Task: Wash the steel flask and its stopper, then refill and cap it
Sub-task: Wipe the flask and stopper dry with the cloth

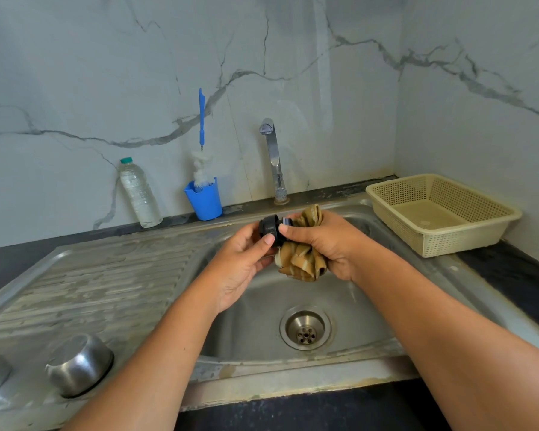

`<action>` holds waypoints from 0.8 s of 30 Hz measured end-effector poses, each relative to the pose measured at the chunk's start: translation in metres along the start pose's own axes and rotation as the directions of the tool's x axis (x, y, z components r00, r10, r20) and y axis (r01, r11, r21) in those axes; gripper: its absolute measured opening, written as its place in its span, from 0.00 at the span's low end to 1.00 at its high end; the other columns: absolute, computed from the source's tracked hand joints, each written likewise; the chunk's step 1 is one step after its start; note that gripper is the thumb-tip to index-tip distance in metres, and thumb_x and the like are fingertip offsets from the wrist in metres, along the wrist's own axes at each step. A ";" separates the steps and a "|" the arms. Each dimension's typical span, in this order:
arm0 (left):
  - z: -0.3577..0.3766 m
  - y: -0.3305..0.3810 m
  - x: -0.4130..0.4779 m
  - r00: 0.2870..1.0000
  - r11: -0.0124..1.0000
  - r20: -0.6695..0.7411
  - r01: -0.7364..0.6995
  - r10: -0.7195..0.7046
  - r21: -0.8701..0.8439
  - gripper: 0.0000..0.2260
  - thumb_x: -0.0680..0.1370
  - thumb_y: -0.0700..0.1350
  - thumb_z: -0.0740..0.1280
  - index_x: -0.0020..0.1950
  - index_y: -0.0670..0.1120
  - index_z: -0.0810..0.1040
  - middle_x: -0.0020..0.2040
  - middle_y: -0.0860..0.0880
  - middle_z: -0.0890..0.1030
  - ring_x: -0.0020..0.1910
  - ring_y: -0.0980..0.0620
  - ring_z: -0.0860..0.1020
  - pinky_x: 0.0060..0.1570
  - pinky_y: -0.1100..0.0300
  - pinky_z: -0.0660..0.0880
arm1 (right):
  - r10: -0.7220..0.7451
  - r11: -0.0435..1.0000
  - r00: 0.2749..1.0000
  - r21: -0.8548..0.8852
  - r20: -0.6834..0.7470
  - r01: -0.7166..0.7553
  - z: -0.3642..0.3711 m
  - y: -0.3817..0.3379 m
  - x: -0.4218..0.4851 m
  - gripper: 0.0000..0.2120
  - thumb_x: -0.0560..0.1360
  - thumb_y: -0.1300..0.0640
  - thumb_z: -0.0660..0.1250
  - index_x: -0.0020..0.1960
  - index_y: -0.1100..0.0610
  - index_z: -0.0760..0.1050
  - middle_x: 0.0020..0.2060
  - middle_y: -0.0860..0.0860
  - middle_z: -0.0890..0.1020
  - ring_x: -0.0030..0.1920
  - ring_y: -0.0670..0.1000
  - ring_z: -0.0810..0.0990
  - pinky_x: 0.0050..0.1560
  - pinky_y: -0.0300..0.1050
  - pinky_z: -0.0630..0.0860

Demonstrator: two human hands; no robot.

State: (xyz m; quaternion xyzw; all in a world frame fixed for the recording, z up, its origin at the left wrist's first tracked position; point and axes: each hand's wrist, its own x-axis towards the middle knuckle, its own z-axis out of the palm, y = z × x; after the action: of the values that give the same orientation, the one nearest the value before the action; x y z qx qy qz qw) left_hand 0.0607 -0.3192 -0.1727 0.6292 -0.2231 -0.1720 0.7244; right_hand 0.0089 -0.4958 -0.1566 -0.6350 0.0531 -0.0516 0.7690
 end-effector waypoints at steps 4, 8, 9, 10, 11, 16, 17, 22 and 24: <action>-0.004 0.000 0.001 1.000 1.000 0.022 -0.015 0.014 0.018 0.19 0.82 0.36 0.67 0.72 0.48 0.75 0.66 0.44 0.82 0.65 0.47 0.82 0.58 0.56 0.81 | 0.060 0.998 0.998 0.021 0.027 -0.061 0.001 0.000 -0.001 0.20 0.74 0.57 0.77 0.63 0.64 0.79 0.51 0.63 0.86 0.53 0.63 0.86 0.56 0.64 0.82; -0.005 -0.002 0.001 0.998 0.988 0.038 -0.045 0.040 0.147 0.22 0.81 0.35 0.68 0.73 0.53 0.75 0.70 0.45 0.78 0.64 0.47 0.82 0.62 0.49 0.80 | 0.127 0.991 0.992 0.049 0.011 -0.127 0.001 -0.002 -0.004 0.19 0.77 0.52 0.74 0.62 0.63 0.78 0.49 0.62 0.87 0.50 0.62 0.87 0.52 0.59 0.84; -0.005 -0.003 0.001 0.998 0.984 0.045 -0.050 0.043 0.174 0.23 0.82 0.34 0.67 0.73 0.54 0.75 0.70 0.47 0.78 0.63 0.48 0.82 0.62 0.49 0.80 | 0.143 0.988 0.990 0.061 0.005 -0.143 0.001 -0.003 -0.005 0.19 0.77 0.51 0.74 0.61 0.63 0.78 0.48 0.62 0.87 0.49 0.62 0.87 0.50 0.58 0.85; -0.004 -0.003 0.001 0.998 0.981 0.051 -0.051 0.042 0.186 0.24 0.82 0.33 0.67 0.73 0.54 0.74 0.71 0.47 0.77 0.63 0.48 0.83 0.62 0.48 0.80 | 0.149 0.987 0.989 0.067 -0.001 -0.149 0.001 -0.003 -0.005 0.19 0.77 0.51 0.74 0.61 0.63 0.78 0.48 0.63 0.87 0.49 0.62 0.87 0.49 0.58 0.85; -0.004 -0.003 0.000 0.998 0.981 0.056 -0.049 0.039 0.190 0.24 0.82 0.32 0.66 0.73 0.55 0.74 0.71 0.48 0.77 0.62 0.48 0.83 0.61 0.49 0.80 | 0.146 0.987 0.989 0.068 -0.010 -0.145 0.001 -0.002 -0.005 0.19 0.77 0.52 0.75 0.61 0.64 0.78 0.48 0.63 0.87 0.49 0.62 0.87 0.49 0.59 0.85; -0.003 0.003 -0.003 0.998 0.997 0.058 -0.010 0.006 0.078 0.23 0.80 0.34 0.69 0.72 0.52 0.76 0.66 0.44 0.81 0.61 0.46 0.84 0.57 0.52 0.82 | 0.111 0.991 0.993 0.075 -0.045 -0.108 0.001 -0.002 -0.002 0.18 0.75 0.56 0.77 0.60 0.65 0.79 0.48 0.63 0.87 0.48 0.63 0.87 0.49 0.60 0.85; -0.002 0.005 -0.003 0.999 1.000 0.048 0.003 -0.004 0.023 0.21 0.79 0.38 0.70 0.71 0.51 0.77 0.63 0.42 0.83 0.60 0.45 0.84 0.56 0.53 0.82 | 0.100 0.993 0.994 0.070 -0.046 -0.096 0.001 -0.002 -0.002 0.18 0.75 0.57 0.77 0.60 0.65 0.79 0.48 0.63 0.87 0.48 0.63 0.87 0.50 0.61 0.84; 0.002 0.006 -0.004 0.999 1.000 -0.042 0.020 -0.021 -0.018 0.18 0.80 0.49 0.68 0.70 0.46 0.78 0.59 0.40 0.85 0.56 0.43 0.86 0.53 0.55 0.83 | 0.012 1.000 0.998 0.000 -0.054 -0.012 0.002 0.000 0.001 0.15 0.72 0.58 0.79 0.56 0.63 0.82 0.47 0.61 0.87 0.49 0.62 0.87 0.55 0.62 0.83; 0.002 0.005 -0.003 0.999 0.999 -0.030 0.037 -0.037 0.010 0.19 0.80 0.48 0.69 0.69 0.45 0.78 0.59 0.41 0.86 0.56 0.45 0.86 0.53 0.55 0.83 | -0.007 1.000 0.999 0.000 -0.041 0.007 0.003 -0.001 0.000 0.14 0.72 0.60 0.79 0.56 0.63 0.82 0.47 0.61 0.87 0.49 0.61 0.87 0.55 0.61 0.83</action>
State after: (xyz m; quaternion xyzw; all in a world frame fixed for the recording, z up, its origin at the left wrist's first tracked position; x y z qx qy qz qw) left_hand 0.0567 -0.3186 -0.1683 0.6396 -0.2014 -0.1747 0.7210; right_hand 0.0095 -0.4934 -0.1552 -0.6340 0.0665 -0.0673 0.7675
